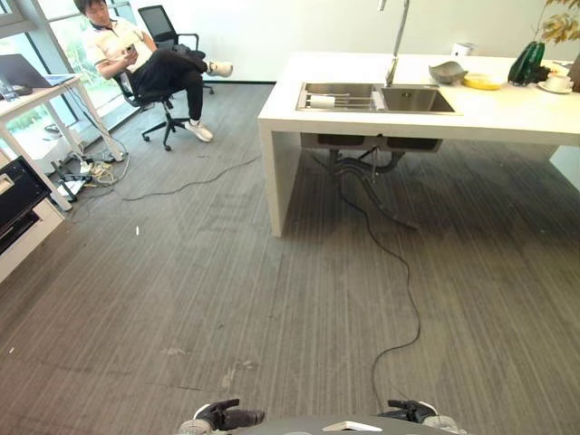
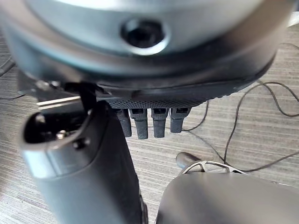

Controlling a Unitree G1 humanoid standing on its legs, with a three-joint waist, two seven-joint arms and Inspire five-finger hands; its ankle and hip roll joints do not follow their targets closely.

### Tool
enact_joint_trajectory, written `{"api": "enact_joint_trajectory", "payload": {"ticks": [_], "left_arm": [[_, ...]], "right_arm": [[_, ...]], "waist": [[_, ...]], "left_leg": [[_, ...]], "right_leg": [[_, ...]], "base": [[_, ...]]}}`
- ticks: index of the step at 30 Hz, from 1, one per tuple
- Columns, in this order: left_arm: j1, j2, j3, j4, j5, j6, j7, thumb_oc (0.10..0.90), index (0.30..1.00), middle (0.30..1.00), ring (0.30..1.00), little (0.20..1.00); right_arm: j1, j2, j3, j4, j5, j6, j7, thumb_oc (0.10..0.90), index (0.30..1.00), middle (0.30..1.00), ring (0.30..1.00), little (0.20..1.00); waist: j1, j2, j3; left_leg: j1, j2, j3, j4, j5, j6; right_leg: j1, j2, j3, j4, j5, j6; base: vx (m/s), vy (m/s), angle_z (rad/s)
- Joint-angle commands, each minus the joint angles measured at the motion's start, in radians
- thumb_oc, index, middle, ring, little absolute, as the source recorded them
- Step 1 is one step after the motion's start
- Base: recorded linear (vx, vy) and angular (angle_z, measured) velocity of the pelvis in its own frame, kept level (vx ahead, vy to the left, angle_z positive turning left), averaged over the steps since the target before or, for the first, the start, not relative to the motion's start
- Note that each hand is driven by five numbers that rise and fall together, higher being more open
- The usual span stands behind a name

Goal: Place the dishes in the dishwasher.

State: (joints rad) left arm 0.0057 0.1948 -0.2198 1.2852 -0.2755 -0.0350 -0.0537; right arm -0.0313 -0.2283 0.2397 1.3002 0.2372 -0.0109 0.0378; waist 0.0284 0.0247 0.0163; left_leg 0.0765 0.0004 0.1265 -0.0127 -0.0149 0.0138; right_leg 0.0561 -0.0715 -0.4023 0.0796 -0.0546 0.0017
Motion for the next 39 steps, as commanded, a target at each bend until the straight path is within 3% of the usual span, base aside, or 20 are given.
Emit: {"api": "enact_joint_trajectory", "payload": {"ticks": [1, 7, 14, 30, 39], "left_arm": [[-0.088, -0.022, -0.045, -0.049, -0.018, -0.039, 0.001, 0.800, 0.900, 0.900, 0.900, 0.900], [-0.107, -0.016, -0.073, -0.120, -0.011, -0.037, 0.012, 0.800, 0.900, 0.900, 0.900, 0.900], [-0.147, -0.023, -0.104, -0.092, 0.031, -0.030, 0.025, 0.800, 0.900, 0.900, 0.900, 0.900], [-0.152, -0.007, -0.100, -0.114, 0.052, -0.040, 0.044, 0.800, 0.900, 0.900, 0.900, 0.900], [-0.130, -0.022, -0.075, -0.029, 0.055, -0.037, 0.033, 0.800, 0.900, 0.900, 0.900, 0.900]], "right_arm": [[-0.112, -0.026, 0.026, -0.008, 0.020, -0.032, -0.016, 0.800, 0.900, 0.900, 0.900, 0.900], [-0.108, -0.035, 0.023, -0.034, 0.048, -0.023, -0.006, 0.800, 0.900, 0.900, 0.900, 0.900], [-0.128, -0.035, 0.031, -0.012, 0.032, -0.016, -0.012, 0.800, 0.900, 0.900, 0.900, 0.900], [-0.112, -0.035, 0.038, -0.040, 0.015, -0.027, -0.027, 0.800, 0.900, 0.900, 0.900, 0.900], [-0.080, -0.030, 0.013, 0.009, 0.031, -0.028, -0.011, 0.800, 0.900, 0.900, 0.900, 0.900]], "waist": [[0.015, -0.019, 0.013], [0.033, -0.024, 0.018], [0.044, -0.019, 0.012], [0.040, -0.020, 0.006], [0.032, -0.029, 0.009]], "left_leg": [[-0.011, 0.059, 0.063, -0.075, 0.033, -0.089], [-0.013, 0.055, 0.055, -0.075, 0.031, -0.087], [-0.015, 0.052, 0.046, -0.075, 0.029, -0.085], [-0.014, 0.044, 0.045, -0.075, 0.024, -0.077], [-0.010, 0.038, 0.062, -0.075, 0.017, -0.073]], "right_leg": [[0.000, -0.090, 0.007, -0.167, 0.109, 0.155], [0.006, -0.094, -0.008, -0.167, 0.110, 0.158], [0.009, -0.092, -0.012, -0.167, 0.106, 0.159], [0.003, -0.091, -0.004, -0.167, 0.112, 0.159], [0.002, -0.094, -0.001, -0.167, 0.117, 0.162]], "base": [[0.00, 0.000, 0.00], [0.00, -0.001, 0.01], [0.01, 0.005, 0.04], [0.00, 0.002, 0.01], [0.01, 0.009, -0.03]]}}
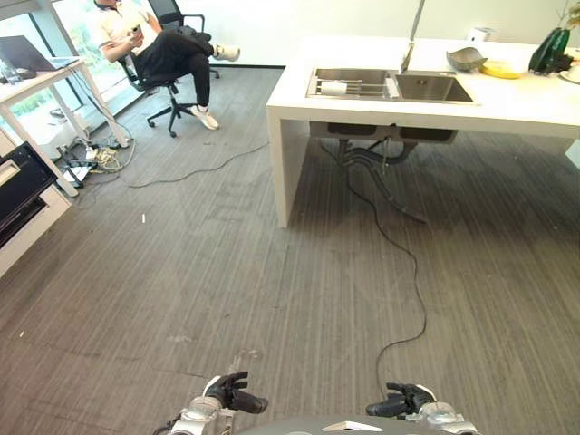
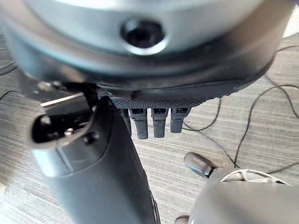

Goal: Place the dishes in the dishwasher.

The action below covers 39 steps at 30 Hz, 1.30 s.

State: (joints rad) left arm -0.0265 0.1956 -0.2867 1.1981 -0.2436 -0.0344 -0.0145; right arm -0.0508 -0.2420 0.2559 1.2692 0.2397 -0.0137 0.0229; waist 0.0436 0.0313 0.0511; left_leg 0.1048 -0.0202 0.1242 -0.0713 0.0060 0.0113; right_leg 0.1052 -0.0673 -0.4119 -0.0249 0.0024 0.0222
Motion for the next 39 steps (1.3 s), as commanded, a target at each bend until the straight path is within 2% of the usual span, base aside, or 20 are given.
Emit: {"api": "enact_joint_trajectory", "payload": {"ticks": [1, 9, 17, 20, 22, 24, 26, 29, 30, 33, 35, 36, 39], "left_arm": [[-0.098, -0.023, -0.008, 0.059, 0.023, -0.038, -0.006, 0.800, 0.900, 0.900, 0.900, 0.900], [-0.095, -0.023, -0.002, 0.106, 0.054, -0.033, -0.013, 0.800, 0.900, 0.900, 0.900, 0.900], [-0.107, -0.004, -0.018, 0.042, 0.052, -0.038, -0.006, 0.800, 0.900, 0.900, 0.900, 0.900], [-0.121, 0.009, -0.025, 0.001, 0.042, -0.040, 0.009, 0.800, 0.900, 0.900, 0.900, 0.900], [-0.129, 0.014, -0.031, -0.038, 0.033, -0.038, 0.019, 0.800, 0.900, 0.900, 0.900, 0.900], [-0.133, 0.020, -0.034, -0.077, 0.028, -0.036, 0.026, 0.800, 0.900, 0.900, 0.900, 0.900], [-0.134, 0.027, -0.039, -0.085, 0.030, -0.034, 0.028, 0.800, 0.900, 0.900, 0.900, 0.900], [-0.140, 0.036, -0.046, -0.098, 0.027, -0.030, 0.030, 0.800, 0.900, 0.900, 0.900, 0.900], [-0.140, 0.036, -0.046, -0.098, 0.027, -0.030, 0.030, 0.800, 0.900, 0.900, 0.900, 0.900], [-0.153, 0.047, -0.041, -0.106, 0.018, -0.029, 0.032, 0.800, 0.900, 0.900, 0.900, 0.900], [-0.138, 0.065, -0.011, -0.119, 0.012, -0.033, 0.037, 0.800, 0.900, 0.900, 0.900, 0.900], [-0.130, 0.071, 0.002, -0.115, 0.014, -0.034, 0.041, 0.800, 0.900, 0.900, 0.900, 0.900], [-0.118, 0.081, 0.026, -0.139, 0.003, -0.035, 0.049, 0.800, 0.900, 0.900, 0.900, 0.900]], "right_arm": [[-0.061, -0.017, -0.003, 0.041, 0.028, -0.026, 0.004, 0.800, 0.900, 0.900, 0.900, 0.900], [-0.055, -0.030, -0.015, 0.070, 0.013, -0.019, 0.014, 0.800, 0.900, 0.900, 0.900, 0.900], [-0.096, -0.047, -0.014, 0.063, 0.009, -0.015, 0.012, 0.800, 0.900, 0.900, 0.900, 0.900], [-0.124, -0.039, -0.009, 0.041, 0.020, -0.015, 0.010, 0.800, 0.900, 0.900, 0.900, 0.900], [-0.141, -0.036, -0.007, 0.032, 0.027, -0.014, 0.010, 0.800, 0.900, 0.900, 0.900, 0.900], [-0.153, -0.038, -0.003, 0.034, 0.021, -0.007, 0.013, 0.800, 0.900, 0.900, 0.900, 0.900], [-0.156, -0.037, -0.006, 0.033, 0.013, 0.000, 0.015, 0.800, 0.900, 0.900, 0.900, 0.900], [-0.148, -0.040, -0.011, 0.013, 0.018, 0.003, 0.002, 0.800, 0.900, 0.900, 0.900, 0.900], [-0.147, -0.040, -0.011, 0.013, 0.018, 0.003, 0.002, 0.800, 0.900, 0.900, 0.900, 0.900], [-0.143, -0.043, -0.022, 0.011, 0.023, 0.011, -0.004, 0.800, 0.900, 0.900, 0.900, 0.900], [-0.120, -0.041, -0.035, 0.012, 0.009, 0.022, 0.005, 0.800, 0.900, 0.900, 0.900, 0.900], [-0.110, -0.041, -0.038, 0.015, 0.002, 0.024, 0.011, 0.800, 0.900, 0.900, 0.900, 0.900], [-0.085, -0.039, -0.045, 0.018, 0.001, 0.024, 0.016, 0.800, 0.900, 0.900, 0.900, 0.900]], "waist": [[0.017, -0.035, -0.026], [0.006, -0.042, -0.027], [0.004, -0.053, -0.012], [0.005, -0.048, 0.009], [0.007, -0.034, 0.037], [0.005, -0.022, 0.063], [0.004, -0.030, 0.074], [0.004, -0.051, 0.088], [0.002, -0.050, 0.089], [-0.006, -0.056, 0.100], [-0.010, -0.067, 0.094], [-0.012, -0.073, 0.088], [-0.016, -0.082, 0.056]], "left_leg": [[-0.038, 0.059, 0.065, -0.016, -0.004, -0.070], [-0.031, 0.050, 0.073, -0.016, -0.015, -0.063], [-0.020, 0.028, 0.075, -0.016, -0.031, -0.042], [0.000, 0.024, 0.075, -0.016, -0.039, -0.021], [0.014, 0.030, 0.079, -0.016, -0.038, -0.005], [0.037, 0.031, 0.083, -0.016, -0.049, 0.010], [0.060, 0.018, 0.079, -0.016, -0.070, 0.015], [0.081, -0.002, 0.048, -0.016, -0.094, 0.009], [0.082, 0.000, 0.047, -0.016, -0.095, 0.009], [0.114, 0.012, 0.006, -0.016, -0.122, -0.023], [0.167, 0.024, -0.017, -0.011, -0.162, -0.043], [0.191, 0.026, -0.023, -0.006, -0.180, -0.046], [0.226, 0.044, -0.048, 0.010, -0.226, -0.052]], "right_leg": [[-0.048, -0.098, 0.009, -0.062, 0.060, 0.142], [-0.047, -0.103, 0.011, -0.062, 0.064, 0.144], [-0.043, -0.117, 0.028, -0.053, 0.078, 0.147], [-0.092, -0.130, 0.038, 0.083, 0.047, 0.147], [-0.148, -0.146, 0.031, 0.230, 0.029, 0.158], [-0.222, -0.176, 0.019, 0.387, 0.049, 0.189], [-0.263, -0.206, 0.012, 0.427, 0.104, 0.207], [-0.276, -0.234, -0.001, 0.286, 0.142, 0.194], [-0.271, -0.231, -0.004, 0.281, 0.144, 0.194], [-0.284, -0.282, 0.004, 0.079, 0.215, 0.210], [-0.297, -0.320, 0.027, -0.002, 0.278, 0.233], [-0.300, -0.328, 0.027, 0.005, 0.301, 0.238], [-0.281, -0.312, -0.013, 0.026, 0.272, 0.229]], "base": [[0.03, 0.022, -0.01], [0.02, 0.030, -0.03], [0.00, 0.052, -0.03], [-0.02, 0.113, -0.12], [-0.04, 0.143, -0.12], [-0.01, 0.140, -0.15], [0.11, 0.036, -0.13], [0.17, -0.087, 0.07], [0.15, -0.114, 0.20], [0.28, -0.170, 0.31], [0.55, -0.214, 0.47], [0.54, -0.179, 0.27], [0.35, -0.123, 0.06]]}}
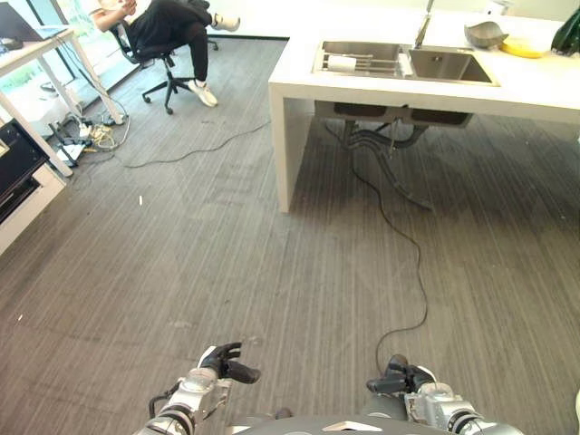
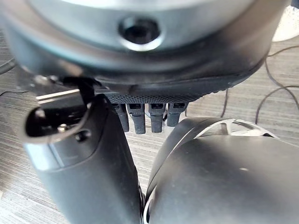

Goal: Place the dishes in the dishwasher.

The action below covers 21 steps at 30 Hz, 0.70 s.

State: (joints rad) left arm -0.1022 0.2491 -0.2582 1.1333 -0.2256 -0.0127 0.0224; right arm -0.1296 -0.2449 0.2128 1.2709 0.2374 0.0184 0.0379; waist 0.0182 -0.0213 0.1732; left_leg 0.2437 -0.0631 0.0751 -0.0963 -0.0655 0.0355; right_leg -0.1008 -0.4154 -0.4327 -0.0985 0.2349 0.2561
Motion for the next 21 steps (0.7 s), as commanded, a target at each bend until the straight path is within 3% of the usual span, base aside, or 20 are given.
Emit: {"api": "enact_joint_trajectory", "payload": {"ticks": [1, 2, 3, 4, 5, 6, 9, 10, 11, 12, 13, 14, 15, 16, 17, 18, 20, 21], "left_arm": [[-0.041, 0.027, -0.002, -0.075, -0.015, -0.057, 0.012, 0.800, 0.900, 0.900, 0.900, 0.900], [-0.036, 0.033, 0.014, -0.095, -0.052, -0.058, 0.023, 0.800, 0.900, 0.900, 0.900, 0.900], [-0.036, 0.033, 0.014, -0.096, -0.052, -0.058, 0.023, 0.800, 0.900, 0.900, 0.900, 0.900], [-0.033, 0.043, 0.030, -0.130, -0.099, -0.059, 0.028, 0.800, 0.900, 0.900, 0.900, 0.900], [-0.033, 0.043, 0.030, -0.130, -0.099, -0.059, 0.028, 0.800, 0.900, 0.900, 0.900, 0.900], [-0.038, 0.046, 0.028, -0.146, -0.111, -0.057, 0.026, 0.800, 0.900, 0.900, 0.900, 0.900], [-0.066, 0.074, 0.028, -0.247, -0.172, -0.052, 0.027, 0.800, 0.900, 0.900, 0.900, 0.900], [-0.068, 0.084, 0.029, -0.290, -0.188, -0.050, 0.029, 0.800, 0.900, 0.900, 0.900, 0.900], [-0.071, 0.089, 0.031, -0.322, -0.201, -0.045, 0.028, 0.800, 0.900, 0.900, 0.900, 0.900], [-0.069, 0.104, 0.048, -0.397, -0.220, -0.054, 0.025, 0.800, 0.900, 0.900, 0.900, 0.900], [-0.063, 0.116, 0.058, -0.435, -0.230, -0.058, 0.028, 0.800, 0.900, 0.900, 0.900, 0.900], [-0.065, 0.131, 0.067, -0.473, -0.235, -0.065, 0.020, 0.800, 0.900, 0.900, 0.900, 0.900], [-0.064, 0.140, 0.075, -0.504, -0.237, -0.066, 0.017, 0.800, 0.900, 0.900, 0.900, 0.900], [-0.064, 0.152, 0.086, -0.531, -0.240, -0.069, 0.017, 0.800, 0.900, 0.900, 0.900, 0.900], [-0.063, 0.152, 0.087, -0.531, -0.240, -0.069, 0.017, 0.800, 0.900, 0.900, 0.900, 0.900], [-0.059, 0.185, 0.114, -0.591, -0.247, -0.080, 0.013, 0.800, 0.900, 0.900, 0.900, 0.900], [-0.059, 0.209, 0.116, -0.631, -0.256, -0.084, 0.003, 0.800, 0.900, 0.900, 0.900, 0.900], [-0.065, 0.222, 0.115, -0.647, -0.256, -0.084, 0.000, 0.800, 0.900, 0.900, 0.900, 0.900]], "right_arm": [[-0.006, -0.036, -0.001, 0.016, 0.003, -0.008, 0.001, 0.800, 0.900, 0.900, 0.900, 0.900], [-0.005, -0.041, -0.005, 0.029, 0.002, -0.005, 0.002, 0.800, 0.900, 0.900, 0.900, 0.900], [-0.005, -0.041, -0.005, 0.030, 0.002, -0.006, 0.002, 0.800, 0.900, 0.900, 0.900, 0.900], [-0.006, -0.044, 0.002, 0.032, 0.010, -0.010, 0.000, 0.800, 0.900, 0.900, 0.900, 0.900], [-0.006, -0.044, 0.002, 0.032, 0.010, -0.010, 0.000, 0.800, 0.900, 0.900, 0.900, 0.900], [-0.011, -0.046, 0.009, 0.031, 0.015, -0.009, -0.003, 0.800, 0.900, 0.900, 0.900, 0.900], [-0.026, -0.074, 0.014, 0.043, 0.017, -0.006, -0.015, 0.800, 0.900, 0.900, 0.900, 0.900], [-0.030, -0.085, 0.010, 0.050, 0.018, -0.004, -0.020, 0.800, 0.900, 0.900, 0.900, 0.900], [-0.034, -0.091, 0.011, 0.054, 0.017, -0.002, -0.020, 0.800, 0.900, 0.900, 0.900, 0.900], [-0.032, -0.098, 0.012, 0.053, 0.010, 0.002, -0.015, 0.800, 0.900, 0.900, 0.900, 0.900], [-0.029, -0.099, 0.014, 0.047, 0.010, 0.000, -0.014, 0.800, 0.900, 0.900, 0.900, 0.900], [-0.031, -0.104, 0.014, 0.041, 0.010, -0.004, -0.011, 0.800, 0.900, 0.900, 0.900, 0.900], [-0.029, -0.104, 0.015, 0.036, 0.010, -0.006, -0.009, 0.800, 0.900, 0.900, 0.900, 0.900], [-0.034, -0.102, 0.020, 0.037, 0.005, -0.009, -0.008, 0.800, 0.900, 0.900, 0.900, 0.900], [-0.034, -0.102, 0.020, 0.037, 0.005, -0.010, -0.008, 0.800, 0.900, 0.900, 0.900, 0.900], [-0.047, -0.092, 0.028, 0.051, -0.005, -0.015, -0.006, 0.800, 0.900, 0.900, 0.900, 0.900], [-0.057, -0.079, 0.031, 0.070, -0.008, -0.021, -0.007, 0.800, 0.900, 0.900, 0.900, 0.900], [-0.062, -0.071, 0.033, 0.078, -0.005, -0.022, -0.009, 0.800, 0.900, 0.900, 0.900, 0.900]], "waist": [[0.007, -0.027, -0.067], [-0.001, -0.009, -0.084], [-0.004, -0.013, -0.086], [0.003, 0.005, -0.091], [0.003, 0.005, -0.091], [0.010, 0.007, -0.088], [0.045, -0.017, -0.048], [0.060, -0.021, -0.034], [0.076, -0.023, -0.020], [0.108, -0.028, -0.010], [0.123, -0.028, -0.008], [0.135, -0.032, -0.009], [0.148, -0.030, -0.009], [0.165, -0.027, -0.006], [0.166, -0.029, -0.005], [0.211, -0.004, 0.009], [0.245, 0.007, 0.023], [0.253, 0.010, 0.033]], "left_leg": [[0.086, 0.091, -0.001, 0.037, -0.156, -0.078], [0.099, 0.146, -0.011, 0.079, -0.174, -0.094], [0.095, 0.143, -0.014, 0.078, -0.170, -0.094], [0.048, 0.195, -0.021, 0.196, -0.114, -0.121], [0.048, 0.195, -0.021, 0.196, -0.114, -0.121], [0.001, 0.202, -0.022, 0.273, -0.083, -0.130], [-0.209, 0.238, -0.023, 0.645, 0.088, -0.149], [-0.257, 0.256, -0.005, 0.715, 0.107, -0.148], [-0.297, 0.223, -0.003, 0.739, 0.066, -0.135], [-0.386, 0.115, -0.024, 0.720, -0.002, -0.118], [-0.410, 0.079, -0.025, 0.667, -0.023, -0.110], [-0.444, 0.080, -0.015, 0.587, -0.057, -0.102], [-0.458, 0.092, -0.004, 0.509, -0.045, -0.099], [-0.480, 0.089, -0.012, 0.420, -0.007, -0.097], [-0.475, 0.088, -0.011, 0.413, -0.004, -0.097], [-0.514, 0.090, -0.093, 0.211, 0.135, -0.120], [-0.556, 0.112, -0.149, 0.050, 0.213, -0.146], [-0.587, 0.118, -0.151, 0.025, 0.236, -0.158]], "right_leg": [[-0.073, 0.038, 0.004, 0.100, 0.038, -0.006], [-0.084, 0.089, -0.003, 0.139, -0.003, -0.027], [-0.086, 0.085, -0.005, 0.139, -0.001, -0.027], [-0.078, 0.151, -0.019, 0.160, -0.053, -0.064], [-0.078, 0.151, -0.019, 0.160, -0.053, -0.064], [-0.061, 0.173, -0.028, 0.152, -0.078, -0.082], [0.029, 0.234, -0.060, 0.103, -0.141, -0.157], [0.055, 0.252, -0.072, 0.088, -0.162, -0.175], [0.074, 0.258, -0.065, 0.074, -0.171, -0.181], [0.103, 0.269, -0.053, 0.040, -0.170, -0.170], [0.110, 0.277, -0.047, 0.026, -0.172, -0.163], [0.118, 0.278, -0.044, 0.011, -0.189, -0.147], [0.124, 0.287, -0.036, 0.011, -0.199, -0.145], [0.133, 0.300, -0.025, 0.011, -0.208, -0.144], [0.134, 0.298, -0.024, 0.011, -0.208, -0.144], [0.154, 0.348, 0.008, 0.011, -0.237, -0.141], [0.179, 0.371, 0.040, 0.011, -0.270, -0.147], [0.188, 0.384, 0.046, 0.011, -0.280, -0.148]], "base": [[0.42, -0.210, 0.32], [0.29, -0.152, 0.47], [0.48, -0.319, 0.69], [0.19, -0.171, 0.48], [0.25, -0.244, 0.49], [0.12, -0.193, 0.20], [0.19, -0.350, -0.04], [0.18, -0.249, -0.09], [0.30, -0.182, 0.09], [0.34, -0.096, 0.08], [0.37, -0.059, 0.04], [0.25, 0.007, -0.31], [0.25, 0.032, -0.43], [0.15, 0.033, -0.38], [0.31, 0.058, -0.33], [0.34, 0.067, -0.33], [0.35, 0.058, -0.43], [0.18, 0.007, -0.51]]}}
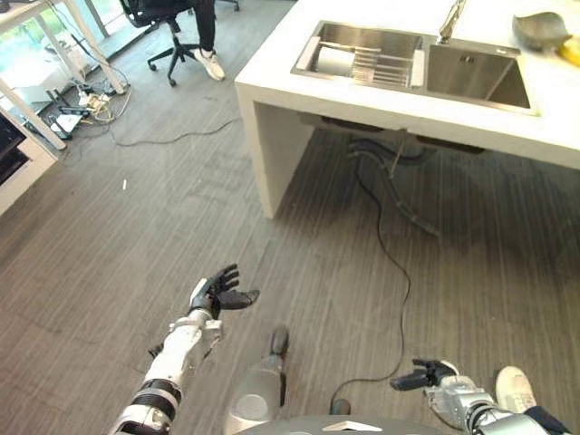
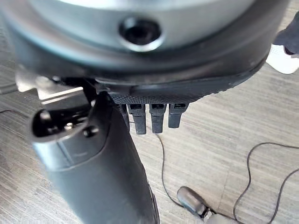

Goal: Place the dishes in the dishwasher.

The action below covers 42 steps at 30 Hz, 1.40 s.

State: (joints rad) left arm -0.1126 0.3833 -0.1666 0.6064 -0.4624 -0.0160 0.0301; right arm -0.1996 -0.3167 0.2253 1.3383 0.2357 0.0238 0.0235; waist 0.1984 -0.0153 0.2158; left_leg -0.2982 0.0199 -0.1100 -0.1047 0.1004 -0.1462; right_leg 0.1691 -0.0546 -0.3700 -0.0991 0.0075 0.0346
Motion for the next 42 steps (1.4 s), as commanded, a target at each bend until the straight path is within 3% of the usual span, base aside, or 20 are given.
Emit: {"api": "enact_joint_trajectory", "payload": {"ticks": [1, 2, 3, 4, 5, 7, 10, 13, 16, 18, 20, 21, 26, 30, 32, 36, 38, 39, 40, 42], "left_arm": [[-0.055, 0.089, 0.024, -0.120, -0.020, -0.080, -0.007, 0.800, 0.900, 0.900, 0.900, 0.900], [-0.053, 0.101, 0.030, -0.144, -0.020, -0.082, -0.012, 0.800, 0.900, 0.900, 0.900, 0.900], [-0.048, 0.118, 0.042, -0.170, -0.023, -0.081, -0.020, 0.800, 0.900, 0.900, 0.900, 0.900], [-0.046, 0.118, 0.043, -0.172, -0.023, -0.080, -0.020, 0.800, 0.900, 0.900, 0.900, 0.900], [-0.036, 0.133, 0.052, -0.207, -0.004, -0.077, -0.024, 0.800, 0.900, 0.900, 0.900, 0.900], [-0.036, 0.149, 0.042, -0.227, 0.013, -0.075, -0.033, 0.800, 0.900, 0.900, 0.900, 0.900], [-0.051, 0.181, 0.008, -0.286, 0.063, -0.063, -0.043, 0.800, 0.900, 0.900, 0.900, 0.900], [-0.121, 0.255, -0.023, -0.435, 0.239, -0.081, -0.015, 0.800, 0.900, 0.900, 0.900, 0.900], [-0.183, 0.296, -0.011, -0.601, 0.345, -0.103, -0.006, 0.800, 0.900, 0.900, 0.900, 0.900], [-0.228, 0.316, 0.010, -0.673, 0.390, -0.121, 0.015, 0.800, 0.900, 0.900, 0.900, 0.900], [-0.285, 0.339, 0.032, -0.714, 0.417, -0.132, 0.035, 0.800, 0.900, 0.900, 0.900, 0.900], [-0.314, 0.346, 0.042, -0.735, 0.407, -0.139, 0.042, 0.800, 0.900, 0.900, 0.900, 0.900], [-0.413, 0.374, 0.050, -0.739, 0.368, -0.169, 0.075, 0.800, 0.900, 0.900, 0.900, 0.900], [-0.445, 0.363, 0.019, -0.751, 0.348, -0.173, 0.047, 0.800, 0.900, 0.900, 0.900, 0.900], [-0.416, 0.327, 0.028, -0.765, 0.327, -0.179, 0.059, 0.800, 0.900, 0.900, 0.900, 0.900], [-0.354, 0.327, 0.073, -0.750, 0.309, -0.175, 0.069, 0.800, 0.900, 0.900, 0.900, 0.900], [-0.338, 0.324, 0.082, -0.757, 0.298, -0.173, 0.064, 0.800, 0.900, 0.900, 0.900, 0.900], [-0.322, 0.312, 0.086, -0.761, 0.288, -0.173, 0.065, 0.800, 0.900, 0.900, 0.900, 0.900], [-0.322, 0.312, 0.086, -0.761, 0.288, -0.173, 0.065, 0.800, 0.900, 0.900, 0.900, 0.900], [-0.327, 0.290, 0.074, -0.766, 0.273, -0.172, 0.063, 0.800, 0.900, 0.900, 0.900, 0.900]], "right_arm": [[0.007, 0.002, 0.020, 0.012, -0.003, -0.028, 0.005, 0.800, 0.900, 0.900, 0.900, 0.900], [0.007, 0.007, 0.021, 0.012, 0.000, -0.031, 0.005, 0.800, 0.900, 0.900, 0.900, 0.900], [0.005, 0.016, 0.019, 0.025, 0.001, -0.031, 0.009, 0.800, 0.900, 0.900, 0.900, 0.900], [0.006, 0.017, 0.020, 0.026, 0.001, -0.032, 0.009, 0.800, 0.900, 0.900, 0.900, 0.900], [0.011, 0.035, 0.013, 0.043, 0.001, -0.032, 0.014, 0.800, 0.900, 0.900, 0.900, 0.900], [0.021, 0.054, 0.001, 0.062, 0.005, -0.029, 0.017, 0.800, 0.900, 0.900, 0.900, 0.900], [0.031, 0.065, -0.028, 0.095, 0.012, -0.027, 0.025, 0.800, 0.900, 0.900, 0.900, 0.900], [0.014, 0.055, -0.068, 0.101, 0.021, -0.026, 0.024, 0.800, 0.900, 0.900, 0.900, 0.900], [0.005, 0.068, -0.090, 0.089, 0.051, -0.031, 0.031, 0.800, 0.900, 0.900, 0.900, 0.900], [0.030, 0.082, -0.081, 0.070, 0.066, -0.041, 0.044, 0.800, 0.900, 0.900, 0.900, 0.900], [0.059, 0.090, -0.057, 0.032, 0.067, -0.051, 0.049, 0.800, 0.900, 0.900, 0.900, 0.900], [0.066, 0.091, -0.047, 0.022, 0.067, -0.050, 0.050, 0.800, 0.900, 0.900, 0.900, 0.900], [0.103, 0.107, -0.023, 0.033, 0.045, -0.030, 0.075, 0.800, 0.900, 0.900, 0.900, 0.900], [0.133, 0.116, -0.025, 0.042, 0.038, -0.020, 0.096, 0.800, 0.900, 0.900, 0.900, 0.900], [0.179, 0.181, 0.012, 0.020, 0.028, -0.032, 0.084, 0.800, 0.900, 0.900, 0.900, 0.900], [0.238, 0.191, 0.084, -0.060, -0.021, -0.038, 0.095, 0.800, 0.900, 0.900, 0.900, 0.900], [0.246, 0.190, 0.098, -0.082, -0.030, -0.041, 0.094, 0.800, 0.900, 0.900, 0.900, 0.900], [0.256, 0.190, 0.119, -0.112, -0.034, -0.044, 0.090, 0.800, 0.900, 0.900, 0.900, 0.900], [0.257, 0.190, 0.120, -0.114, -0.033, -0.043, 0.090, 0.800, 0.900, 0.900, 0.900, 0.900], [0.263, 0.182, 0.132, -0.152, -0.024, -0.048, 0.086, 0.800, 0.900, 0.900, 0.900, 0.900]], "waist": [[0.073, 0.002, -0.010], [0.078, 0.004, -0.006], [0.087, 0.003, -0.025], [0.092, 0.001, -0.025], [0.109, -0.021, -0.050], [0.121, -0.062, -0.063], [0.135, -0.102, -0.077], [0.104, -0.083, -0.061], [0.080, -0.027, -0.056], [0.050, -0.021, -0.065], [0.027, -0.021, -0.077], [0.023, -0.021, -0.083], [-0.016, -0.012, -0.100], [-0.041, -0.033, -0.129], [-0.067, -0.026, -0.146], [-0.112, -0.013, -0.159], [-0.115, -0.012, -0.156], [-0.115, -0.015, -0.143], [-0.116, -0.014, -0.142], [-0.115, -0.027, -0.111]], "left_leg": [[-0.046, 0.035, 0.034, 0.034, 0.070, 0.022], [-0.068, 0.045, 0.053, 0.024, 0.085, 0.014], [-0.065, 0.081, 0.131, 0.017, 0.098, 0.022], [-0.062, 0.083, 0.137, 0.017, 0.096, 0.022], [-0.028, 0.083, 0.161, 0.033, 0.132, 0.043], [0.000, 0.065, 0.176, 0.053, 0.131, 0.070], [0.030, 0.040, 0.207, 0.106, 0.067, 0.116], [0.046, 0.008, 0.183, 0.183, -0.001, 0.165], [0.087, 0.007, 0.145, 0.185, -0.037, 0.201], [0.148, -0.016, 0.115, 0.155, -0.054, 0.202], [0.196, -0.019, 0.087, 0.138, -0.077, 0.185], [0.214, -0.015, 0.085, 0.134, -0.091, 0.172], [0.335, -0.001, 0.071, 0.087, -0.147, 0.135], [0.393, -0.001, 0.074, 0.058, -0.173, 0.117], [0.417, 0.021, 0.072, 0.060, -0.188, 0.103], [0.415, 0.077, 0.078, 0.158, -0.236, 0.071], [0.404, 0.090, 0.079, 0.212, -0.225, 0.059], [0.368, 0.099, 0.079, 0.331, -0.180, 0.041], [0.362, 0.101, 0.077, 0.344, -0.185, 0.039], [0.277, 0.111, 0.079, 0.520, -0.119, 0.033]], "right_leg": [[-0.082, 0.023, -0.017, 0.012, -0.054, 0.072], [-0.073, 0.034, -0.012, 0.012, -0.065, 0.072], [-0.045, 0.058, -0.014, 0.012, -0.090, 0.077], [-0.045, 0.057, -0.008, 0.012, -0.089, 0.076], [0.011, 0.076, 0.028, 0.012, -0.118, 0.072], [0.048, 0.064, 0.047, 0.043, -0.119, 0.074], [0.017, 0.020, 0.024, 0.244, -0.106, 0.148], [-0.104, -0.023, 0.063, 0.562, 0.060, 0.220], [-0.207, -0.013, 0.088, 0.743, 0.098, 0.224], [-0.241, -0.047, 0.073, 0.659, 0.066, 0.204], [-0.240, -0.088, 0.045, 0.491, -0.023, 0.158], [-0.256, -0.133, 0.033, 0.399, -0.026, 0.148], [-0.301, -0.239, 0.030, 0.165, 0.140, 0.184], [-0.244, -0.224, 0.016, 0.105, 0.157, 0.194], [-0.237, -0.199, 0.023, 0.106, 0.142, 0.186], [-0.230, -0.131, 0.026, 0.106, 0.097, 0.149], [-0.220, -0.107, 0.028, 0.100, 0.079, 0.132], [-0.192, -0.073, 0.037, 0.079, 0.058, 0.105], [-0.190, -0.071, 0.036, 0.077, 0.059, 0.103], [-0.157, -0.059, 0.029, 0.047, 0.051, 0.077]], "base": [[0.18, 0.010, -0.61], [0.30, 0.077, -0.80], [0.30, 0.081, -0.76], [0.56, 0.166, -0.58], [0.46, 0.133, -0.30], [0.53, 0.150, -0.35], [0.36, 0.177, -0.21], [0.22, 0.248, 0.02], [0.21, 0.141, 0.42], [0.34, 0.057, 0.94], [0.35, -0.080, 0.71], [0.32, -0.143, 0.47], [0.33, -0.139, 0.30], [0.31, -0.121, 0.14], [0.35, -0.152, 0.17], [0.21, -0.225, -0.18], [0.09, -0.180, -0.55], [0.08, -0.176, -0.40], [0.10, -0.241, -0.35], [0.05, -0.182, -0.46]]}}
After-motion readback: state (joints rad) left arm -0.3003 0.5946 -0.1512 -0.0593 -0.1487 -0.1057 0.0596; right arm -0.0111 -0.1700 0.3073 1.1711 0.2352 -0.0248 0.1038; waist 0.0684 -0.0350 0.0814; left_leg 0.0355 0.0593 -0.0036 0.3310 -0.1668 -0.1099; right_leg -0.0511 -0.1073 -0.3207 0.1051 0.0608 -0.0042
